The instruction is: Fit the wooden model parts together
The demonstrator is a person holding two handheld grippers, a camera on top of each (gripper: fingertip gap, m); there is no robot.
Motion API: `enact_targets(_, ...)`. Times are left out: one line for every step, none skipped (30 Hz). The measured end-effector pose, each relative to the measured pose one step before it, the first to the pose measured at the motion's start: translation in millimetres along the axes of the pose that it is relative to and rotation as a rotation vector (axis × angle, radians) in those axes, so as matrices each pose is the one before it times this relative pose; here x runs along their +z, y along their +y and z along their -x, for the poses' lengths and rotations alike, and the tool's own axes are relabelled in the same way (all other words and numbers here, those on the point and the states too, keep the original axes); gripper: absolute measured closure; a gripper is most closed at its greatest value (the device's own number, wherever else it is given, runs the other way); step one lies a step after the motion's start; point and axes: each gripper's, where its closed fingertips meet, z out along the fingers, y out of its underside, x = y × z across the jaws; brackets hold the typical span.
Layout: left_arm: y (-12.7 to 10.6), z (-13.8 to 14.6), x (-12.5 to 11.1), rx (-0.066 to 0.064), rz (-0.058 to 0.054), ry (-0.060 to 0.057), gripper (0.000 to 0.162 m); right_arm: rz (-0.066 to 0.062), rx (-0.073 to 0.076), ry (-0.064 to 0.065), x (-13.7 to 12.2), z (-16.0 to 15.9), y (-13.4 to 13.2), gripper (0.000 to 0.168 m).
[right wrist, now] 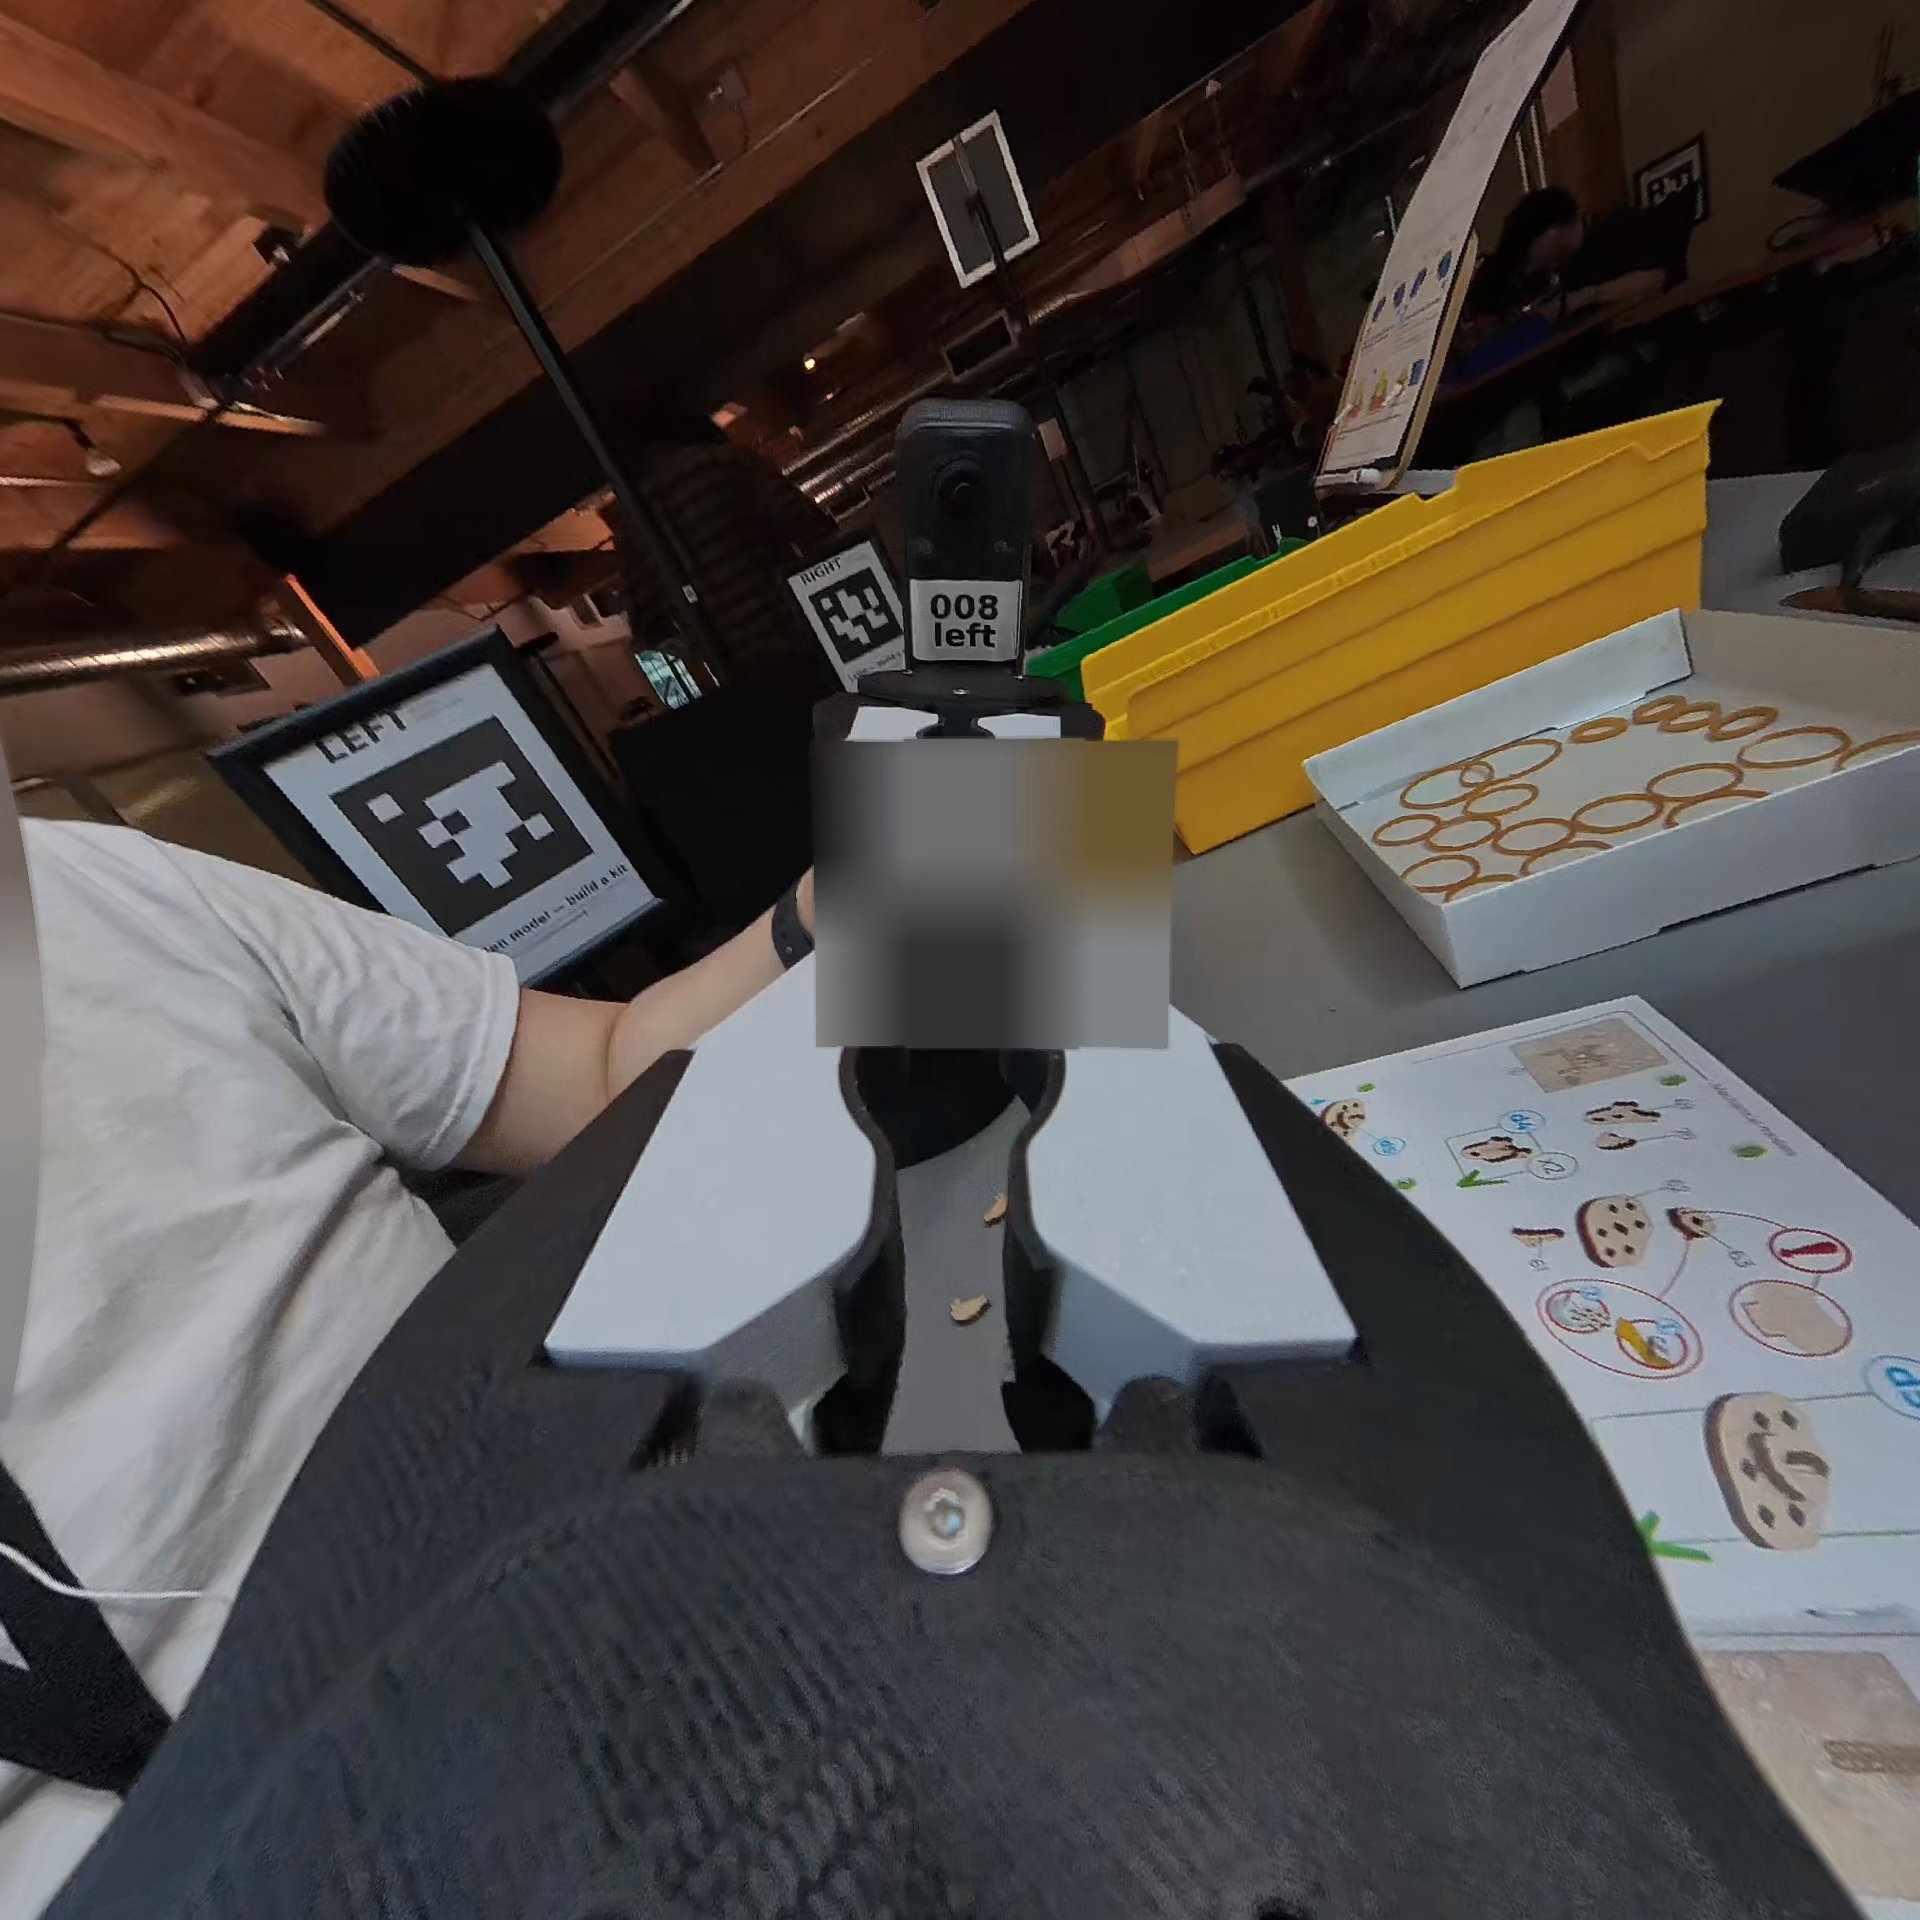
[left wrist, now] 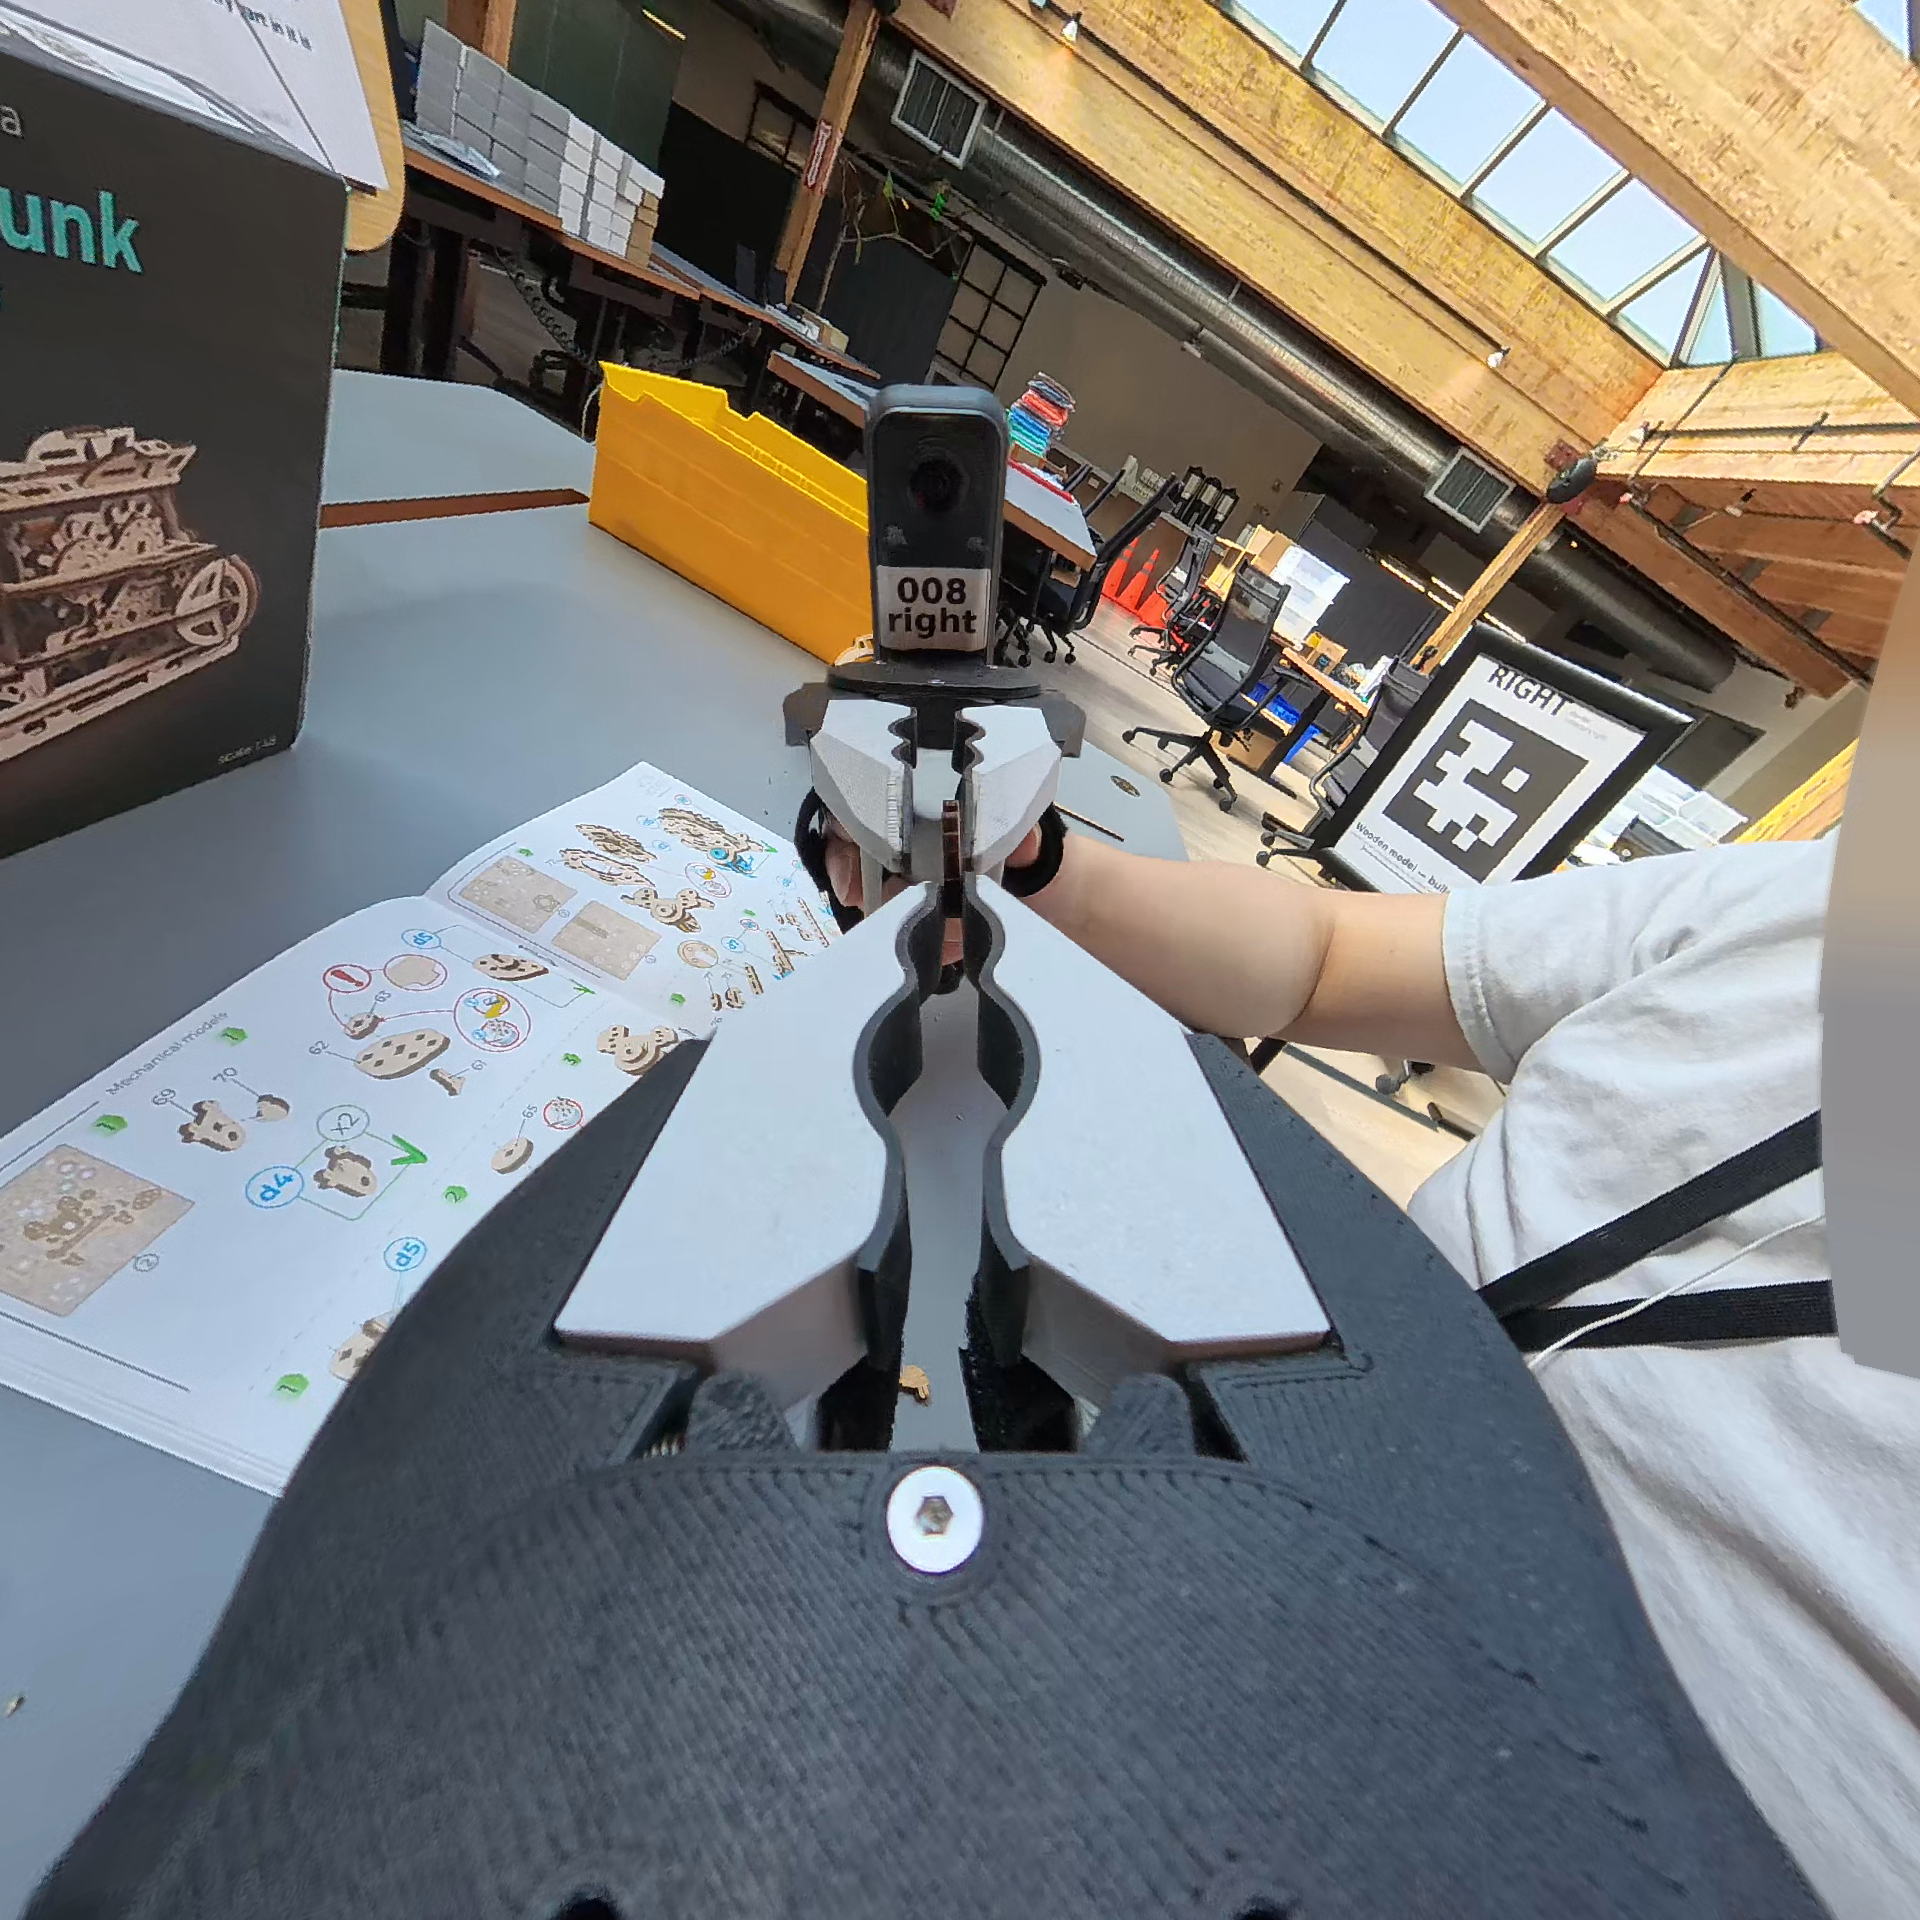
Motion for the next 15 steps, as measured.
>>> enact_targets(-0.07, 0.18, -1.1, -0.0152, -0.0011, 0.0072, 0.161, 0.0526, -0.0634, 0.0317, -1.14, -2.41, 4.36, 0.158)
enact_targets(1.51, 0.68, -0.27, -0.0137, 0.0091, 0.0028, 0.161, 0.0609, -0.0661, 0.0357, -0.92, -2.76, 5.54, 0.157)
enact_targets(2.89, 2.06, 0.3, -0.0158, 0.0168, -0.0071, 0.161, 0.0554, -0.071, 0.0347, -0.91, -1.55, 4.79, 0.155)
enact_targets(3.81, 2.06, 0.56, -0.0207, 0.0208, -0.0081, 0.161, 0.0359, -0.0704, 0.0321, -1.4, -0.16, 1.52, 0.151)
enact_targets(4.09, 1.27, 0.44, -0.0288, 0.0175, -0.0051, 0.161, 0.0252, -0.074, 0.0404, -1.92, -0.43, -0.39, 0.148)
enact_targets(5.42, 0.8, -0.19, -0.0503, 0.0136, -0.0071, 0.161, 0.0167, -0.0753, 0.0343, -2.4, 0.99, -1.83, 0.145)
enact_targets(6.09, -0.88, -0.68, -0.0643, 0.0034, -0.0015, 0.161, 0.0185, -0.072, 0.0306, -2.4, 1.6, -1.7, 0.143)
enact_targets(6.0, -2.18, -1.03, -0.0622, -0.0151, 0.0038, 0.161, 0.0268, -0.0683, 0.0207, -1.66, 3.1, -0.93, 0.142)
enact_targets(6.77, -1.86, -1.22, -0.0627, -0.0209, 0.0002, 0.161, 0.0151, -0.0597, 0.0125, -0.79, 4.42, -2.52, 0.141)
enact_targets(8.29, -1.21, -1.0, -0.0567, -0.0119, -0.004, 0.161, 0.0116, -0.0493, 0.0051, 0.15, 6.54, -2.82, 0.138)
enact_targets(9.1, -0.66, -0.63, -0.0372, -0.0015, -0.006, 0.161, 0.0128, -0.0512, -0.0026, 1.68, 9.31, -2.46, 0.136)
enact_targets(8.98, 0.72, -0.29, -0.0256, 0.0035, -0.0126, 0.161, 0.0162, -0.0531, 0.0005, 3.44, 9.97, -2.11, 0.132)
enact_targets(7.11, 0.44, -0.07, -0.0235, -0.0005, -0.0082, 0.161, 0.0234, -0.0603, -0.0037, 4.58, 11.31, -0.74, 0.13)
enact_targets(4.53, -2.19, -0.02, -0.0245, -0.011, 0.011, 0.161, 0.0313, -0.074, -0.0122, 5.06, 12.75, 1.1, 0.13)
enact_targets(3.54, -3.59, 0.1, -0.0257, -0.0106, 0.0217, 0.161, 0.0391, -0.0747, 0.0059, 5.12, 8.98, 2.73, 0.13)
